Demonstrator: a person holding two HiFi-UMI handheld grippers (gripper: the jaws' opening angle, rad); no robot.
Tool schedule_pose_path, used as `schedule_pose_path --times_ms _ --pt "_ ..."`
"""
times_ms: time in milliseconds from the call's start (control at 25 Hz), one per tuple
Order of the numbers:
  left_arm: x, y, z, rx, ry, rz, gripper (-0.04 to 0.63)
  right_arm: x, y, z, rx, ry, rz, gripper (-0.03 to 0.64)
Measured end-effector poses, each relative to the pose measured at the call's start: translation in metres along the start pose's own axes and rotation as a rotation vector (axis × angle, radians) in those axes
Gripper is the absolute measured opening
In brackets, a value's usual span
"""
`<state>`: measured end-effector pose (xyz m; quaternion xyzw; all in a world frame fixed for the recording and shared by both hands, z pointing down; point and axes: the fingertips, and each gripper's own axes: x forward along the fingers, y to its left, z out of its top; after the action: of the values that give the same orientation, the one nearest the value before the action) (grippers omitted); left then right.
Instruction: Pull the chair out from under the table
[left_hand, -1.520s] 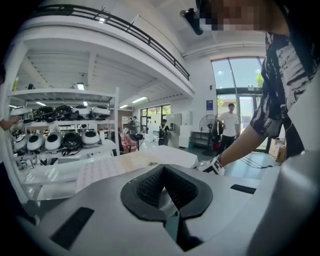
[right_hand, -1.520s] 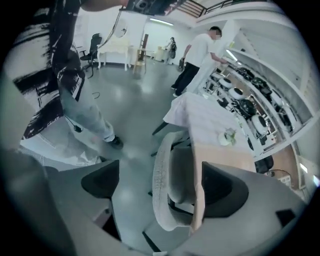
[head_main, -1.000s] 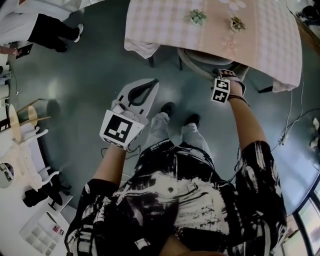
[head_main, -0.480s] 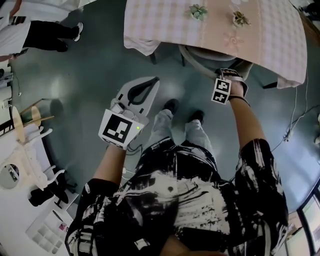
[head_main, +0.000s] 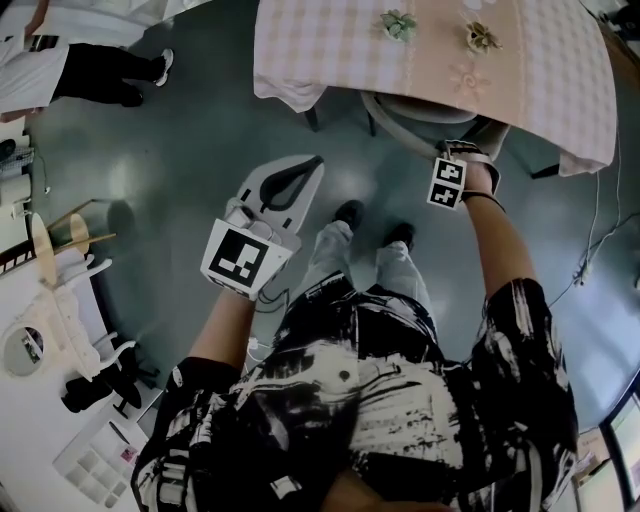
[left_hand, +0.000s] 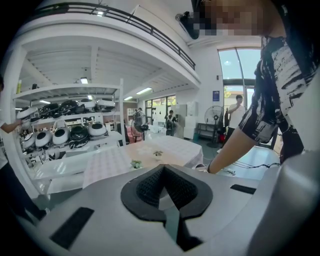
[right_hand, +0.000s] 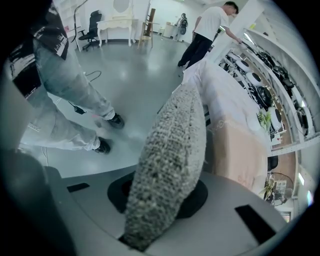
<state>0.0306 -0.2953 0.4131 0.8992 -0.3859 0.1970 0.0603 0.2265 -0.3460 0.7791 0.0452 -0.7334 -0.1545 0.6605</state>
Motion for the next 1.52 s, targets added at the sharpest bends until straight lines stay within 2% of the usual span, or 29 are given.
schedule_pose_path --times_ms 640,1120,1360,1520 --pt "-0.015 -0.035 0.015 0.028 -0.045 0.008 0.0 -0.017 0.062 0.012 0.054 0.016 0.018 0.052" --pt "-0.055 -0.066 0.022 0.021 -0.077 0.093 0.0 -0.036 0.129 0.026 0.085 0.023 0.03 0.052" --pt "-0.08 -0.064 0.007 0.027 -0.058 0.044 0.0 -0.046 0.163 0.042 0.122 0.039 0.041 0.052" --pt "-0.099 -0.06 0.006 0.053 -0.082 -0.002 0.0 -0.056 0.192 0.054 0.149 0.049 0.043 0.052"
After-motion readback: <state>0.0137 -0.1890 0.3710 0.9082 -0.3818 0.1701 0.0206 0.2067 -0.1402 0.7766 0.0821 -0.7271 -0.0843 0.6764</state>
